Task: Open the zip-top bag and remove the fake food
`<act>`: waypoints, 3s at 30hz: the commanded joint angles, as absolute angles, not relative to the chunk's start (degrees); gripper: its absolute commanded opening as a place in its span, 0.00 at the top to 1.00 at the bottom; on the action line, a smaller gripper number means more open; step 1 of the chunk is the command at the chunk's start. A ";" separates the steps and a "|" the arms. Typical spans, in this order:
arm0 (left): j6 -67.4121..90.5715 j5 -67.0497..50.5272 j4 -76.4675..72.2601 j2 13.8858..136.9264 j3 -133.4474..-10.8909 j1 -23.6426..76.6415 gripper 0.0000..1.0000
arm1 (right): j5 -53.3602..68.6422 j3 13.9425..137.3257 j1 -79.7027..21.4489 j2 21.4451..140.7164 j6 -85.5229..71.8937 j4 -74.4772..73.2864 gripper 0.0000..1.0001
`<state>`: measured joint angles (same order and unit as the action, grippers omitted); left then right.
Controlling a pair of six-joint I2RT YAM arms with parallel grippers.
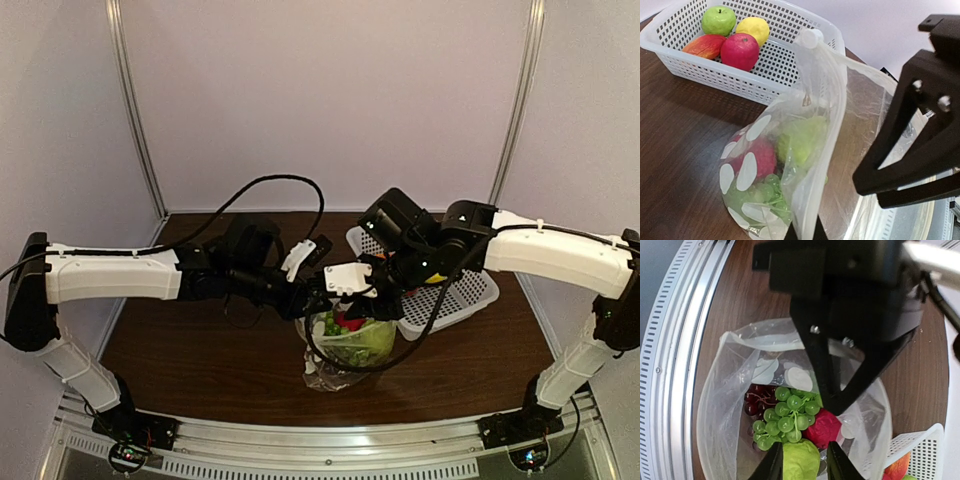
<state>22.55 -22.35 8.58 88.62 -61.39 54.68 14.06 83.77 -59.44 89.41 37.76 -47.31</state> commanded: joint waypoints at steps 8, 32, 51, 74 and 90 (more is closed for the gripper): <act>23.67 -22.48 5.54 88.62 -59.63 53.45 1.00 | 8.88 76.75 -59.50 93.60 40.33 -43.82 0.77; 23.93 -22.60 5.64 90.29 -59.50 53.00 1.00 | 4.46 73.71 -59.35 100.64 36.93 -35.46 0.78; 22.10 -21.76 9.93 88.22 -62.13 52.36 1.00 | 0.26 85.02 -59.37 91.03 37.96 -48.95 1.00; 22.41 -21.27 9.43 88.07 -61.53 52.30 1.00 | 23.53 103.78 -57.44 86.18 36.33 -62.34 1.00; 22.14 -20.25 10.01 88.36 -61.70 51.68 1.00 | 35.75 91.36 -33.12 78.63 34.28 -57.44 1.00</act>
